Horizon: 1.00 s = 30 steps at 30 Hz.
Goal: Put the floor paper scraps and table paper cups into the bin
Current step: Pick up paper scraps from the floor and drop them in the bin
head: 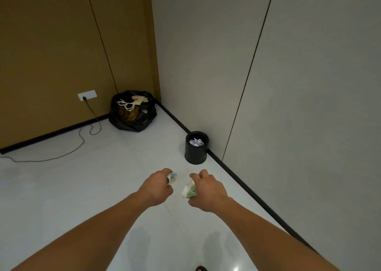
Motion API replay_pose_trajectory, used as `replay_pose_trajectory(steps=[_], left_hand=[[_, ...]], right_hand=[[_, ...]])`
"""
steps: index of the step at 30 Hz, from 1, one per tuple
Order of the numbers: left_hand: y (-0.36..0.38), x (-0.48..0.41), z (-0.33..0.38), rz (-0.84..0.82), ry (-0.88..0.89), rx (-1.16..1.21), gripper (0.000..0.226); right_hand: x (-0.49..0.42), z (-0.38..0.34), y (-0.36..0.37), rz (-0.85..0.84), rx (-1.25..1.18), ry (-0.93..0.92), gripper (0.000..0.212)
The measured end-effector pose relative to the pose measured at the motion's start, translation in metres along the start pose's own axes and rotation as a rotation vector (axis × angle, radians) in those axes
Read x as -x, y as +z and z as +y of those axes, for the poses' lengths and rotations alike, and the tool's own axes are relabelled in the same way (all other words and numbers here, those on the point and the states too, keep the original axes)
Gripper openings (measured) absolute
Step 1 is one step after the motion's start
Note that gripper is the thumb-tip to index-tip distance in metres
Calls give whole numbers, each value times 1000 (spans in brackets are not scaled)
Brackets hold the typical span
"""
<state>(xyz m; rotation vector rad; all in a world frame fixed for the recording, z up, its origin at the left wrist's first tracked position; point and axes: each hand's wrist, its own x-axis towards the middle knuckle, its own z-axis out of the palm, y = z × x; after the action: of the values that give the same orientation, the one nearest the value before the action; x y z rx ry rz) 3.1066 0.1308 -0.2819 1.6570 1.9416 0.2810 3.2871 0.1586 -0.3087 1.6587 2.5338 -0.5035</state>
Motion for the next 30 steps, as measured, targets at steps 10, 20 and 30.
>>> replay_pose_trajectory(steps=[10, 20, 30], left_hand=[[-70, -161, -29, 23, -22, 10, 54], [-149, -358, -93, -100, 96, -54, 54], [-142, -547, -44, -319, 248, -176, 51]], right_hand=[[-181, 3, -47, -28, 22, -45, 75], [-364, -20, -83, -28, -20, 111, 77], [-493, 64, -85, -7, -146, 303, 85]])
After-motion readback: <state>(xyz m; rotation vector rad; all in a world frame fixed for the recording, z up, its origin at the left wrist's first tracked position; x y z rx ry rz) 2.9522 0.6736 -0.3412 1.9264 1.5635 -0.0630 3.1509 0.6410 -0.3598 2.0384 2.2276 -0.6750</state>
